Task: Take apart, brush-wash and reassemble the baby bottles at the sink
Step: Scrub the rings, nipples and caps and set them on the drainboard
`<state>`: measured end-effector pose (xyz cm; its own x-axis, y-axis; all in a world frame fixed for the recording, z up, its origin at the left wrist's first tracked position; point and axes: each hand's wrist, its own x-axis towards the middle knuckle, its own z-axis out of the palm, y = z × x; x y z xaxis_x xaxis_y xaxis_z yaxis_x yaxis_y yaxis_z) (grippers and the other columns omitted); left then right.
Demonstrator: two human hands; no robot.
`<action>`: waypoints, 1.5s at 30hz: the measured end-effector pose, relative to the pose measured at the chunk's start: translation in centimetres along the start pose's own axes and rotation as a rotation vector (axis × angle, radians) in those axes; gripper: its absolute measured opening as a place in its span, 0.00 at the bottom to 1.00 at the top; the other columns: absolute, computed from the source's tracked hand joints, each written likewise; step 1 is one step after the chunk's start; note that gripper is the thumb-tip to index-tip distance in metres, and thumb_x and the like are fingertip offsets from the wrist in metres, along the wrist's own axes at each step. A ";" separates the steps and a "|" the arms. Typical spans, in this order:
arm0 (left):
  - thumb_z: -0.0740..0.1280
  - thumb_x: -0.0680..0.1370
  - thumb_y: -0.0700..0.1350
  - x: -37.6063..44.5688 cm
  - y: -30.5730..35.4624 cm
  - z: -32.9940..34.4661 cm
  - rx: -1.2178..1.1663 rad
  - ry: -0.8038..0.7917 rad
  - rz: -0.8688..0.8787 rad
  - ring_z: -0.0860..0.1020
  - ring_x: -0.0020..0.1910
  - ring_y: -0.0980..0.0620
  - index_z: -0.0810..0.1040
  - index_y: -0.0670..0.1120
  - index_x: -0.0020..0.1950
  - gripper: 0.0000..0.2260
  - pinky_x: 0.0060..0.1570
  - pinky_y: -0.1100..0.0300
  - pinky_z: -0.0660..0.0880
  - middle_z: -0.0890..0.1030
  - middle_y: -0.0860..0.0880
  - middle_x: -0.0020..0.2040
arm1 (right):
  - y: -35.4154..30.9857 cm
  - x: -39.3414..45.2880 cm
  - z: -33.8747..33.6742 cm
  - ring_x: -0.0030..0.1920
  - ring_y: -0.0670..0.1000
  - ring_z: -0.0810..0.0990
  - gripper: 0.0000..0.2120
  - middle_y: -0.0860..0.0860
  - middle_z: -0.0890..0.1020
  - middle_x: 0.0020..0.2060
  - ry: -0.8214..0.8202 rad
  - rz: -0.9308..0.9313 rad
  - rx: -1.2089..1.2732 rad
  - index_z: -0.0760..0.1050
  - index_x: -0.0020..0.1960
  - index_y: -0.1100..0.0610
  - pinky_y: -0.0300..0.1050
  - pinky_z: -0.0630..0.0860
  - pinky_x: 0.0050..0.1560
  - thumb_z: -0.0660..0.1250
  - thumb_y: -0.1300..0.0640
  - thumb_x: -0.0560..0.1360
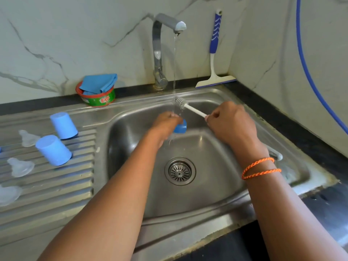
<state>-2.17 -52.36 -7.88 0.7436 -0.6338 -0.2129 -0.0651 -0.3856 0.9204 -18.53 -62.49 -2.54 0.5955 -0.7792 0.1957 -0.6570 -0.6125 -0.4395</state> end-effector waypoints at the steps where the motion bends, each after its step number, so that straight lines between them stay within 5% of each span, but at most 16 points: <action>1: 0.67 0.81 0.45 -0.6 1.0 -0.7 -0.150 0.011 0.002 0.76 0.38 0.52 0.82 0.51 0.58 0.08 0.37 0.61 0.73 0.82 0.47 0.54 | -0.2 -0.1 -0.2 0.47 0.65 0.81 0.12 0.58 0.82 0.49 0.032 0.003 0.035 0.84 0.52 0.55 0.52 0.79 0.48 0.68 0.47 0.79; 5: 0.61 0.86 0.47 -1.8 2.4 -1.9 -0.747 0.041 -0.023 0.79 0.42 0.48 0.81 0.55 0.61 0.10 0.46 0.54 0.80 0.82 0.42 0.57 | -0.7 -0.5 -0.4 0.42 0.66 0.79 0.15 0.58 0.81 0.41 0.111 0.004 0.140 0.81 0.41 0.55 0.50 0.75 0.42 0.68 0.46 0.80; 7: 0.67 0.84 0.47 -2.5 2.0 -1.7 -1.078 0.051 -0.092 0.84 0.47 0.44 0.77 0.49 0.61 0.07 0.53 0.50 0.81 0.82 0.39 0.57 | -0.8 -0.8 -0.5 0.39 0.66 0.79 0.16 0.58 0.81 0.37 0.106 -0.011 0.209 0.80 0.38 0.56 0.49 0.73 0.39 0.69 0.48 0.80; 9: 0.72 0.81 0.49 -2.9 1.2 -1.3 -1.312 0.077 -0.185 0.86 0.51 0.42 0.74 0.42 0.63 0.16 0.57 0.48 0.80 0.83 0.37 0.55 | -0.8 -1.0 -0.7 0.38 0.64 0.79 0.16 0.58 0.81 0.35 0.070 -0.032 0.269 0.81 0.38 0.58 0.52 0.75 0.37 0.70 0.49 0.79; 14: 0.71 0.82 0.48 -2.8 0.9 -0.8 -1.374 0.145 -0.243 0.85 0.59 0.40 0.72 0.40 0.54 0.13 0.66 0.45 0.78 0.81 0.36 0.57 | -0.9 -1.3 -0.5 0.37 0.61 0.82 0.14 0.58 0.84 0.34 -0.093 -0.073 0.313 0.84 0.39 0.59 0.55 0.81 0.40 0.69 0.51 0.79; 20: 0.71 0.82 0.45 -1.5 1.3 -0.7 -1.319 0.184 -0.175 0.87 0.51 0.41 0.72 0.39 0.70 0.20 0.62 0.45 0.80 0.82 0.36 0.56 | 0.3 -1.1 -1.0 0.32 0.52 0.66 0.17 0.54 0.71 0.28 -0.057 -0.155 0.268 0.82 0.41 0.60 0.47 0.67 0.33 0.69 0.47 0.80; 26: 0.73 0.80 0.43 -1.0 1.2 0.2 -1.200 0.193 -0.170 0.87 0.50 0.43 0.79 0.40 0.62 0.13 0.58 0.48 0.82 0.84 0.40 0.53 | 0.5 -1.3 -1.2 0.32 0.53 0.65 0.19 0.54 0.69 0.27 -0.031 -0.198 0.212 0.79 0.36 0.59 0.48 0.66 0.32 0.69 0.46 0.78; 27: 0.74 0.79 0.43 -1.1 1.3 0.3 -1.188 0.183 -0.166 0.86 0.51 0.43 0.79 0.40 0.59 0.12 0.59 0.48 0.82 0.84 0.40 0.52 | 0.2 -1.4 -1.0 0.32 0.54 0.65 0.21 0.53 0.67 0.26 -0.008 -0.191 0.197 0.70 0.36 0.61 0.48 0.65 0.31 0.69 0.46 0.79; 28: 0.74 0.79 0.44 -1.2 1.4 0.5 -1.171 0.170 -0.158 0.86 0.52 0.43 0.79 0.40 0.56 0.11 0.60 0.47 0.81 0.85 0.40 0.51 | -0.1 -1.5 -0.7 0.31 0.56 0.64 0.24 0.51 0.67 0.26 0.014 -0.174 0.183 0.69 0.28 0.53 0.46 0.62 0.30 0.69 0.46 0.79; 33: 0.73 0.80 0.42 -1.5 1.9 0.7 -1.197 0.118 -0.136 0.85 0.51 0.42 0.76 0.39 0.58 0.12 0.65 0.46 0.79 0.83 0.39 0.50 | -1.2 -1.6 0.4 0.32 0.61 0.71 0.20 0.54 0.74 0.29 0.097 -0.077 0.200 0.77 0.34 0.55 0.46 0.65 0.33 0.68 0.46 0.81; 39: 0.71 0.81 0.44 -0.9 1.8 -0.4 -1.367 0.168 -0.073 0.86 0.48 0.44 0.74 0.38 0.66 0.17 0.64 0.48 0.79 0.83 0.38 0.55 | 0.3 -1.5 -0.5 0.31 0.54 0.70 0.17 0.62 0.79 0.32 -0.009 -0.052 0.306 0.83 0.39 0.61 0.48 0.70 0.33 0.71 0.49 0.78; 45: 0.71 0.81 0.44 -1.1 1.9 0.1 -1.333 0.108 -0.096 0.86 0.50 0.42 0.73 0.38 0.65 0.16 0.64 0.44 0.79 0.81 0.35 0.59 | -0.8 -1.7 0.2 0.31 0.60 0.70 0.19 0.56 0.71 0.26 0.071 -0.047 0.303 0.80 0.35 0.62 0.47 0.69 0.33 0.71 0.49 0.79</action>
<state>-3.18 -52.41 -5.89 0.7612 -0.5614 -0.3247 0.6378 0.5573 0.5316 -18.94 -60.59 -2.65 0.5814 -0.7648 0.2777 -0.4558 -0.5889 -0.6675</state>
